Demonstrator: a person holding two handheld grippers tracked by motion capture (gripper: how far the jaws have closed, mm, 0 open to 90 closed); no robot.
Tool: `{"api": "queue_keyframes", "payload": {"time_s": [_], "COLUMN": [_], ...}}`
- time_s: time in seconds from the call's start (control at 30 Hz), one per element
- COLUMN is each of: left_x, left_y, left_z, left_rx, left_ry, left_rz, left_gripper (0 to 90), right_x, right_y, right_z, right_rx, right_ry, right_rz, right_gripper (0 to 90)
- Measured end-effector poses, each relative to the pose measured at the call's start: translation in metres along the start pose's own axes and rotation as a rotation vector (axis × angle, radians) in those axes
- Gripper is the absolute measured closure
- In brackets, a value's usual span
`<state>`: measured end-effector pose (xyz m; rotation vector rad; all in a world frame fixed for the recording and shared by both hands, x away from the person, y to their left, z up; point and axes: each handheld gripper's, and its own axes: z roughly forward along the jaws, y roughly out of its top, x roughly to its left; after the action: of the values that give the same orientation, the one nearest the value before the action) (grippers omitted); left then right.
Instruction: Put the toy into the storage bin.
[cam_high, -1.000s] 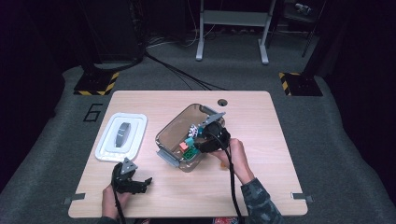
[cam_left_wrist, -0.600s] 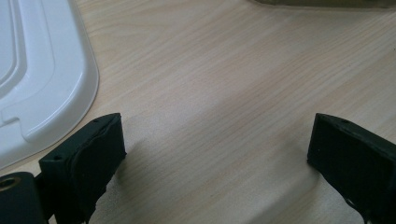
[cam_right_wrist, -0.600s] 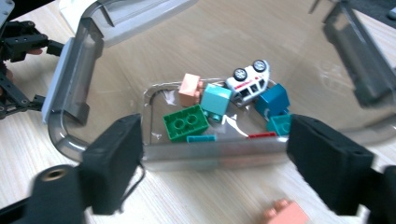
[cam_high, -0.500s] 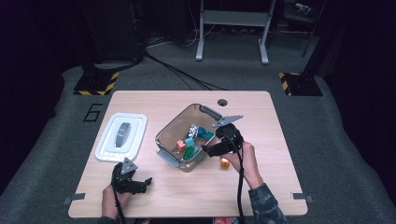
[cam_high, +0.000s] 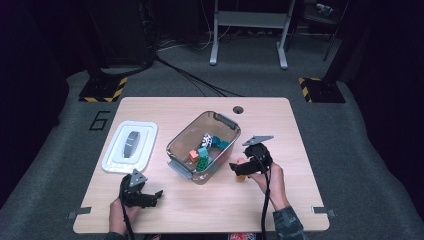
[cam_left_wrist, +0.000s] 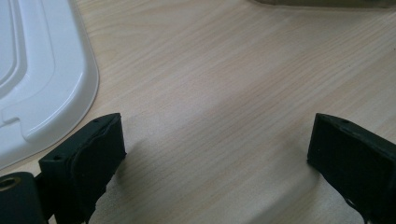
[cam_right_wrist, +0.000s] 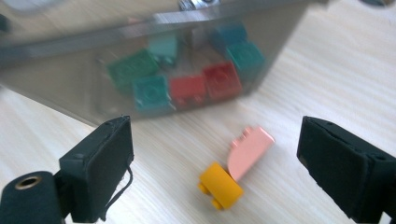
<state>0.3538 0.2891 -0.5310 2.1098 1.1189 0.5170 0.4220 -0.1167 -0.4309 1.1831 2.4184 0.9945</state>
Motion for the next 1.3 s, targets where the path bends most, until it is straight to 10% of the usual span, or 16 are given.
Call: {"api": "queue_keyframes", "payload": {"time_s": [0.6,1.3], "left_x": [0.000,0.000], "left_y": [0.000,0.000], "left_z": [0.000,0.000], "left_rx": [0.000,0.000], "left_ry": [0.000,0.001], "left_rz": [-0.002,0.000], "left_gripper": [3.9,3.9], "right_x": [-0.018,-0.029], "right_y": [-0.027,-0.017], "right_z": [0.039,0.056], "right_rx": [0.076,0.082], "right_ry": [-0.042,-0.067], "right_rz": [0.099,0.140], "right_gripper": [15.9,50.7]}}
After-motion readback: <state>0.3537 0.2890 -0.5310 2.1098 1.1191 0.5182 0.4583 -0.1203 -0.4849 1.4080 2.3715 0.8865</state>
